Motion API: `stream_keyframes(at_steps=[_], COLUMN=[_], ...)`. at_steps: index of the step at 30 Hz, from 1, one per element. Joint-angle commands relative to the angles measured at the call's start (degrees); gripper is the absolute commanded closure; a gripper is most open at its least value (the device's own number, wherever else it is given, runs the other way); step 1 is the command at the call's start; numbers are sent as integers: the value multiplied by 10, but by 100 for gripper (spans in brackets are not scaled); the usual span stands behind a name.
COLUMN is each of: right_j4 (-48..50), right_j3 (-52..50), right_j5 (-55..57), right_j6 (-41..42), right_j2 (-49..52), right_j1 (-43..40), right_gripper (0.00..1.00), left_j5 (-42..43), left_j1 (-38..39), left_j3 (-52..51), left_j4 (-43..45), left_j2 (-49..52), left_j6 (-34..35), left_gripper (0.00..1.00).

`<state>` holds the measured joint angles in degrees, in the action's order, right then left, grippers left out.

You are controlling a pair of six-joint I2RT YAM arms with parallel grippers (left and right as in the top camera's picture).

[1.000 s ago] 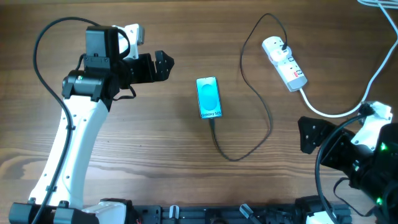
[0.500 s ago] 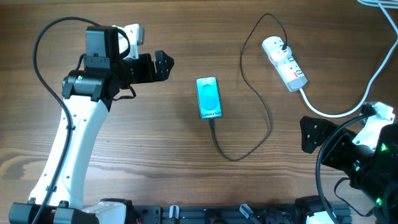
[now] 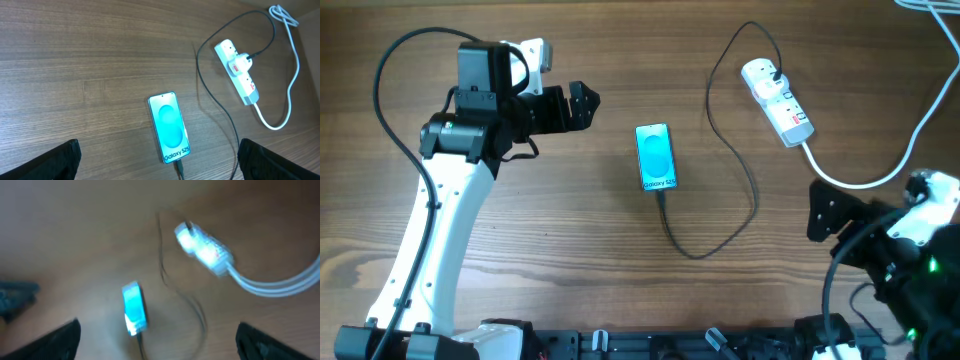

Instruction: Plug charger to phone and switch on socket

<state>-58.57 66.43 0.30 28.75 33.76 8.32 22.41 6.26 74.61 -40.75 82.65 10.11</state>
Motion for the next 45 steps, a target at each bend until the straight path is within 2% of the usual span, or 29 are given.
stream_keyframes(at_steps=[1,5,9,15,19,23,27,32,36,45], right_j4=[127,330,454,537,594,626,621,591,590,589], right_j3=[-136,-335,-476,-589,-634,-662,-661,-661,-661,-661], right_j5=[14,14,14,7,-18,-13,0,30,23,29], right_j6=[-57,-63,-61,-66,-127,-153,-198,-214,-307,-362], right_j2=[-90,-179,-239,-310,-332,-336,-336,-336,-336,-336], right_j1=[2,-12,-39,-70,-80,-84,-93,-101,-105,-105], right_gripper=[0,0,0,0,0,0,0,0,1,0], left_j5=[0,0,0,0,0,0,0,0,0,0], left_j1=[1,1,1,1,1,1,1,1,1,1], left_j3=[1,1,1,1,1,1,1,1,1,1], left_j4=[2,2,2,2,2,2,2,2,2,2], left_j2=[-3,-3,-3,-3,-3,-3,-3,-3,-3,-3], left_j6=[-9,-9,-9,-9,-9,-9,-9,-9,-9,-9], left_gripper=[0,0,0,0,0,0,0,0,0,0])
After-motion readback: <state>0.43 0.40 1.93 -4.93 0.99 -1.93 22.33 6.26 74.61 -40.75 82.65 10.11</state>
